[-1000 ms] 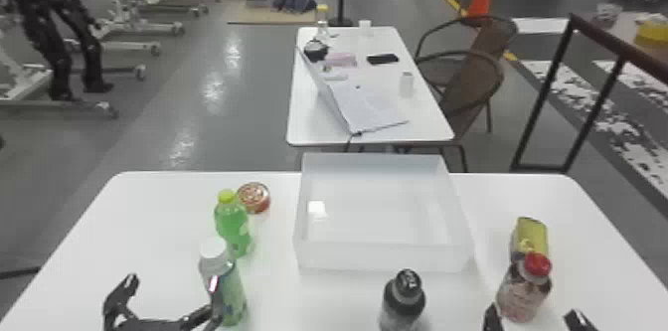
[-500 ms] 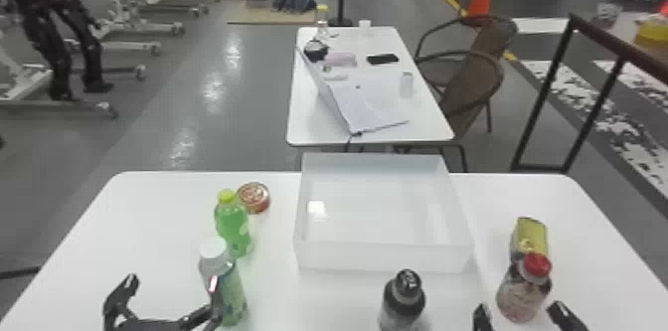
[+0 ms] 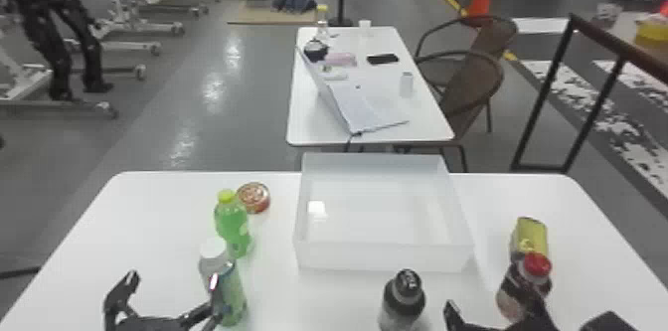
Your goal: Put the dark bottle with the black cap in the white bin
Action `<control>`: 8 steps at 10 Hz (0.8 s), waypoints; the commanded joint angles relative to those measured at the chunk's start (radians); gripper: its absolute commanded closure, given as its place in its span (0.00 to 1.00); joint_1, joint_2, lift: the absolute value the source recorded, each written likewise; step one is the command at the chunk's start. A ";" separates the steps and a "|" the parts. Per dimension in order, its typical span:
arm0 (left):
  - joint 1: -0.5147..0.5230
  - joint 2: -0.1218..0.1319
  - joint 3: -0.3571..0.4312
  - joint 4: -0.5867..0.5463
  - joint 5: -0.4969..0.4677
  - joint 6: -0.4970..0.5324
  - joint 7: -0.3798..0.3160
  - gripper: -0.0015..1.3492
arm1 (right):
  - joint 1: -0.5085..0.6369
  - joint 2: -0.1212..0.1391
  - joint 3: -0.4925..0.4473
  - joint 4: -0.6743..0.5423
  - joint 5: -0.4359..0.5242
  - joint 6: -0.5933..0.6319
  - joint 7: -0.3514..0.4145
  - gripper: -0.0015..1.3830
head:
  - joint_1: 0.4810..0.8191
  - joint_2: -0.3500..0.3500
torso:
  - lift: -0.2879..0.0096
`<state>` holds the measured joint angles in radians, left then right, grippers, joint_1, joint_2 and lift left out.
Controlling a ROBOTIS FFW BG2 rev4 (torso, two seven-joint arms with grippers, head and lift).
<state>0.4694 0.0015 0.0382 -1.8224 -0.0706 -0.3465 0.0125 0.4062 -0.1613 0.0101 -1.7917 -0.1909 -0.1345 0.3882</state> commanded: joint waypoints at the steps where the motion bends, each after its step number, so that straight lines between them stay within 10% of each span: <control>1: -0.003 -0.004 0.000 0.003 0.000 -0.005 0.000 0.08 | -0.049 -0.012 -0.016 -0.001 0.027 0.099 0.078 0.08 | 0.20 0.50 | 0.63; 4: -0.008 -0.004 -0.001 0.011 -0.002 -0.009 0.000 0.08 | -0.159 -0.017 -0.022 0.023 0.099 0.245 0.273 0.07 | 0.20 0.50 | 0.63; 8: -0.020 -0.004 -0.006 0.020 -0.003 -0.019 0.000 0.08 | -0.310 -0.124 0.116 0.121 0.024 0.371 0.391 0.07 | 0.20 0.50 | 0.63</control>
<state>0.4513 0.0015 0.0325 -1.8033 -0.0736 -0.3644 0.0123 0.1219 -0.2717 0.1040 -1.6889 -0.1570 0.2175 0.7779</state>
